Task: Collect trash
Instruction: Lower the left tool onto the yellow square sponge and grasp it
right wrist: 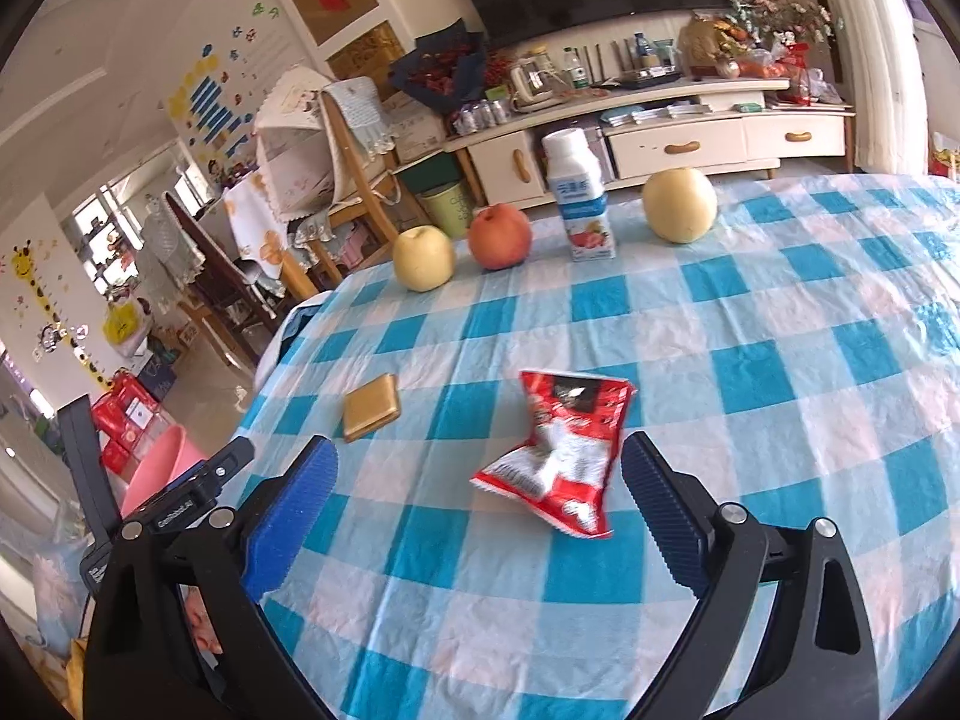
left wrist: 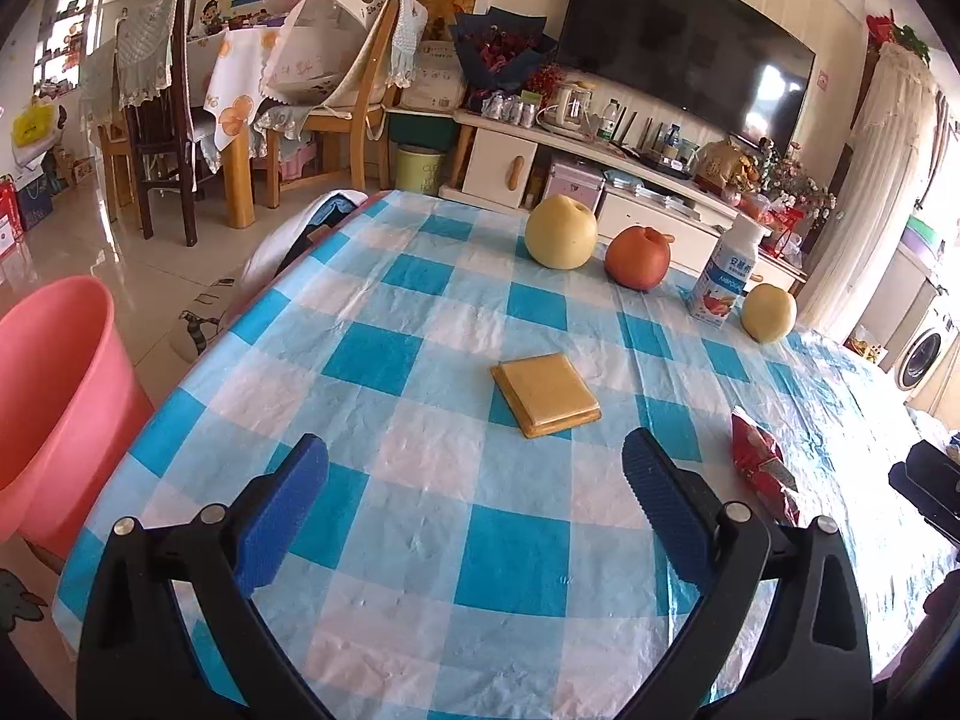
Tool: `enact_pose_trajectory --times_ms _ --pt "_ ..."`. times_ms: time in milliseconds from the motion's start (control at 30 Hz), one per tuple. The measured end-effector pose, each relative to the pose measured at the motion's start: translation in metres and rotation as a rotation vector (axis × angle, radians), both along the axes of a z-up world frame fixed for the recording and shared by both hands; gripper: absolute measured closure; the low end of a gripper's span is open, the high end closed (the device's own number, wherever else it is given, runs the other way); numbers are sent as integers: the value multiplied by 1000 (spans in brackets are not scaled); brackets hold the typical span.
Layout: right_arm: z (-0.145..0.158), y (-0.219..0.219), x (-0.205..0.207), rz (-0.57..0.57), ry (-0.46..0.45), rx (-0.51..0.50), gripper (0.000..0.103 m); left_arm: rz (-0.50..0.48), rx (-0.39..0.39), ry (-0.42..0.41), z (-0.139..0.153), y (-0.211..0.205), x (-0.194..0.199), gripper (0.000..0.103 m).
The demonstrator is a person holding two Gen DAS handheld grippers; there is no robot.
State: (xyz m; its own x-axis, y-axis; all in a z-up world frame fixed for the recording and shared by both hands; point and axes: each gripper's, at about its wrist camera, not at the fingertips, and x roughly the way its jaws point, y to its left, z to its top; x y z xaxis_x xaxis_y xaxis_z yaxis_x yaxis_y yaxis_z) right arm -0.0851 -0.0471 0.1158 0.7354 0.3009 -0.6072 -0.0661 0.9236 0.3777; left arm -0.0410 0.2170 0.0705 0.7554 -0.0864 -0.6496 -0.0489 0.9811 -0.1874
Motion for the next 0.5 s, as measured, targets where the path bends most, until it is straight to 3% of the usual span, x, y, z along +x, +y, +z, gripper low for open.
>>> enact_pose_trajectory --times_ms 333,500 --pt "-25 -17 28 13 116 -36 8 -121 28 62 -17 -29 47 4" --pt "-38 -9 40 42 175 -55 8 -127 -14 110 -35 -45 70 4"
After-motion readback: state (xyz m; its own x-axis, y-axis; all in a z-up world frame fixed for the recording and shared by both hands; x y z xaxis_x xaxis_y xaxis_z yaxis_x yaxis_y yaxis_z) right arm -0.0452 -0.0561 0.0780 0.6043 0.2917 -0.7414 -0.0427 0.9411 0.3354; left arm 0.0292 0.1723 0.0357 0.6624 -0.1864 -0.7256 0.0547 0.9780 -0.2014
